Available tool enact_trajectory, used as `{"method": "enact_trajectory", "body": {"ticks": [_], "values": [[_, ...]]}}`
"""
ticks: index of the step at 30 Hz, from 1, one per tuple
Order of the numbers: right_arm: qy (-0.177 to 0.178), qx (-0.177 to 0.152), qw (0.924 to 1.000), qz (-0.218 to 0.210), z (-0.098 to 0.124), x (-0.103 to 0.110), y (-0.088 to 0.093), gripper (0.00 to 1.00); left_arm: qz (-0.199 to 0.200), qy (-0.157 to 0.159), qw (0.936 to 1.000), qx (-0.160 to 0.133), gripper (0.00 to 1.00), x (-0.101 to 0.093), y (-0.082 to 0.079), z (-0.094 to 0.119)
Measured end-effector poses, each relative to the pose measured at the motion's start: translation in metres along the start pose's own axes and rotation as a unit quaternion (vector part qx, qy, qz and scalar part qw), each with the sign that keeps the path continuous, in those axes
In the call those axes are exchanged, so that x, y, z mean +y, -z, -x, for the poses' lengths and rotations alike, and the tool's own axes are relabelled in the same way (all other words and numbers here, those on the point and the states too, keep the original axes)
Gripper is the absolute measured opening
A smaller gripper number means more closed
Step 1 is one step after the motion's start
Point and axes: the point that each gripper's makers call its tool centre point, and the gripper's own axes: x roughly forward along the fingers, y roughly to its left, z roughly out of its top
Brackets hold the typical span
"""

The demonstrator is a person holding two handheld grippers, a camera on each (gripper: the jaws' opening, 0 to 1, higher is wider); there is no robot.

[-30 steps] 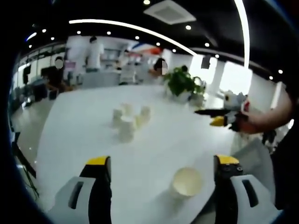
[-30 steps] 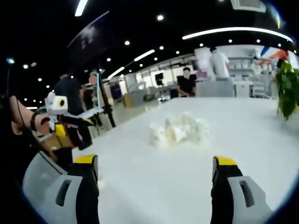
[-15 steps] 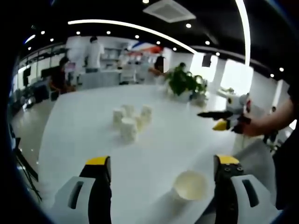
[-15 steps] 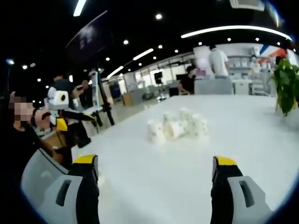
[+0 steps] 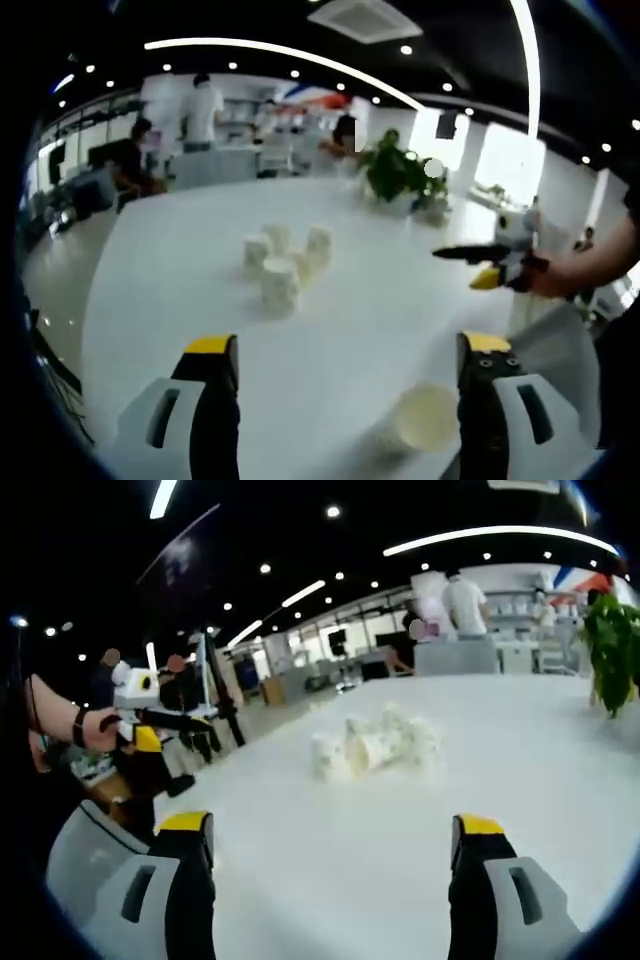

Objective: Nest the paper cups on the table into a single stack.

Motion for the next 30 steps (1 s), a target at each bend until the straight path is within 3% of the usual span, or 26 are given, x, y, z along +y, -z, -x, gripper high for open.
{"method": "enact_trajectory", "body": {"ticks": [20,30], "values": [[-0.002,0.000,1.0000,-0.006,-0.009,-0.013,-0.009,0.96,-0.014,0.013,0.9997,0.018,0.89,0.032,-0.020,-0.059],[-0.002,-0.003,0.9999,-0.014,-0.018,-0.018,-0.013,0.96,-0.019,0.014,0.9992,0.032,0.88,0.049,-0.018,-0.076]]}}
